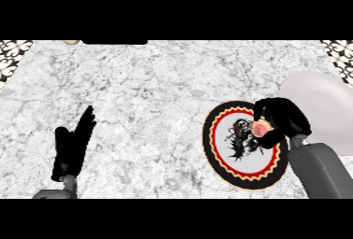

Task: Pick the cupcake from the plate and place it in the plate

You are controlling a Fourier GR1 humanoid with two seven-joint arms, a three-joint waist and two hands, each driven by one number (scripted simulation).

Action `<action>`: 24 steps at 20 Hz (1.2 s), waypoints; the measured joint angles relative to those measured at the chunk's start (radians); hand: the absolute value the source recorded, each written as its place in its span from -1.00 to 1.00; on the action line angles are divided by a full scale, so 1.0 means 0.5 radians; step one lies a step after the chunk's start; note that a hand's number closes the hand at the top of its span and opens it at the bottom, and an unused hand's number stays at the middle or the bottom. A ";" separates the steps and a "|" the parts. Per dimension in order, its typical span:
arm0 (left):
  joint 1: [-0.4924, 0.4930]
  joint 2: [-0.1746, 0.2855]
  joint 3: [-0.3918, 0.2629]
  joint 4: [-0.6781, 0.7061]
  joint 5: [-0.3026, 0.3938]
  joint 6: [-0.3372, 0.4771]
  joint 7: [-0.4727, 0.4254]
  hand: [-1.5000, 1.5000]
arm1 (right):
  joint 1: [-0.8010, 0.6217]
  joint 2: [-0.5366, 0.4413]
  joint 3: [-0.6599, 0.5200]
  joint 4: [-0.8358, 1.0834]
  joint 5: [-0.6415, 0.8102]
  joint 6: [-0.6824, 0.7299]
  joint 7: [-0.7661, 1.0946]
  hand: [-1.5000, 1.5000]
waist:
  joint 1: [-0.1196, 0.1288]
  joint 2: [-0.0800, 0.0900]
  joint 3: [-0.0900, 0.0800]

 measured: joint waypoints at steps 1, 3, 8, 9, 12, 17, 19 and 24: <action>-0.008 -0.006 0.010 0.026 -0.003 0.005 -0.021 0.00 | 0.004 -0.022 -0.022 -0.024 0.006 -0.032 -0.026 1.00 | -0.004 0.000 0.000; -0.040 -0.010 0.030 0.072 -0.002 0.005 -0.031 0.00 | 0.004 -0.007 -0.021 -0.118 0.044 -0.093 0.002 1.00 | -0.011 0.000 0.000; -0.017 -0.020 0.037 0.049 -0.012 0.019 -0.028 0.00 | 0.062 -0.043 -0.161 -0.454 -0.005 -0.199 0.042 1.00 | -0.026 -0.006 0.000; -0.019 -0.009 0.049 0.043 -0.001 0.008 -0.021 0.00 | 0.077 -0.041 -0.192 -0.530 -0.002 -0.237 0.075 1.00 | -0.031 -0.008 0.000; -0.012 -0.012 0.046 0.024 -0.007 0.007 -0.005 0.00 | 0.100 -0.067 -0.307 -0.658 0.004 -0.335 0.126 1.00 | -0.028 -0.007 0.000; -0.055 -0.035 0.046 0.056 -0.035 0.015 -0.003 0.00 | 0.058 -0.154 -0.535 -0.698 -0.070 -0.308 0.221 1.00 | -0.018 -0.002 0.000; -0.071 -0.047 0.059 0.094 -0.033 0.009 -0.025 0.00 | 0.055 -0.179 -0.598 -0.701 -0.089 -0.284 0.256 1.00 | -0.016 -0.001 0.000; -0.020 -0.037 0.062 0.008 -0.035 -0.026 0.007 0.00 | -0.061 -0.272 -0.761 -0.379 -0.133 -0.325 0.163 1.00 | 0.000 0.002 0.001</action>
